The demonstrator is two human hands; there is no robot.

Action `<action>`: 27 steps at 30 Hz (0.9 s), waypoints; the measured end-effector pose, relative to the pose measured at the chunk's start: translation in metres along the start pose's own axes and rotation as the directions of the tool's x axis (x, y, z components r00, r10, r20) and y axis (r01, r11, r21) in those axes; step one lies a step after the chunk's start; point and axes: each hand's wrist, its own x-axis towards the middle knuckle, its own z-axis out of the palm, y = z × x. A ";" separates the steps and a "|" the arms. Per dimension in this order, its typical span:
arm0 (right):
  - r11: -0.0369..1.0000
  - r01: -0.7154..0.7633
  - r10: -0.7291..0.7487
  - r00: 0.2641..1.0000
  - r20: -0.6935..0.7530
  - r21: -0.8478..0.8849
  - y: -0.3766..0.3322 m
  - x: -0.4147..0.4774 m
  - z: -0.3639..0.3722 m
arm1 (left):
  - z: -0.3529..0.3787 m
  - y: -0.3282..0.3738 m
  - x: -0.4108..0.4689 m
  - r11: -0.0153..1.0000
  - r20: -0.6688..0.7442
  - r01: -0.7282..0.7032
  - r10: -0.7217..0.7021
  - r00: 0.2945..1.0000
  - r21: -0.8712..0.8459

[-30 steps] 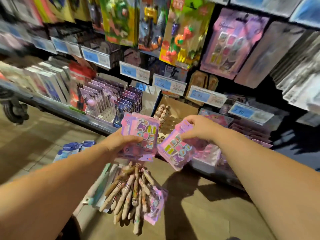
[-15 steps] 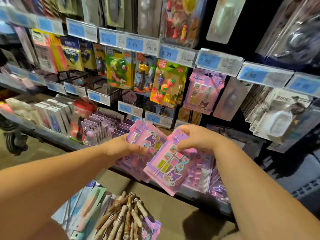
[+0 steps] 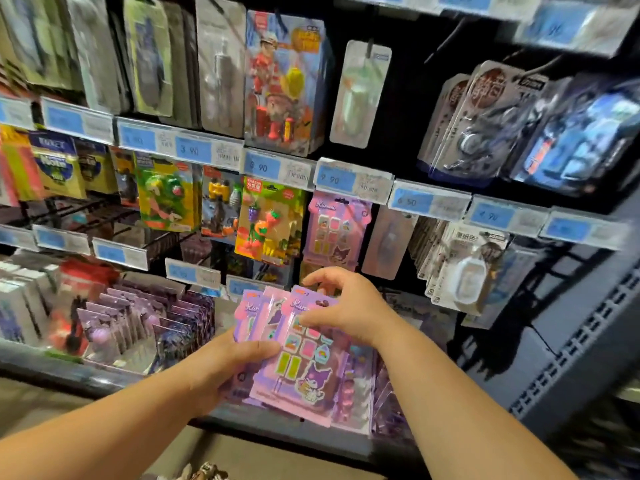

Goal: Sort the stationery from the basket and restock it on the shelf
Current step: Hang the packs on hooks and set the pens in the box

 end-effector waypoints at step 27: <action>0.774 0.005 0.176 0.959 -0.222 0.633 0.016 -0.003 0.002 | 0.006 0.024 0.005 0.957 -0.305 -0.193 0.122 0.945 -0.216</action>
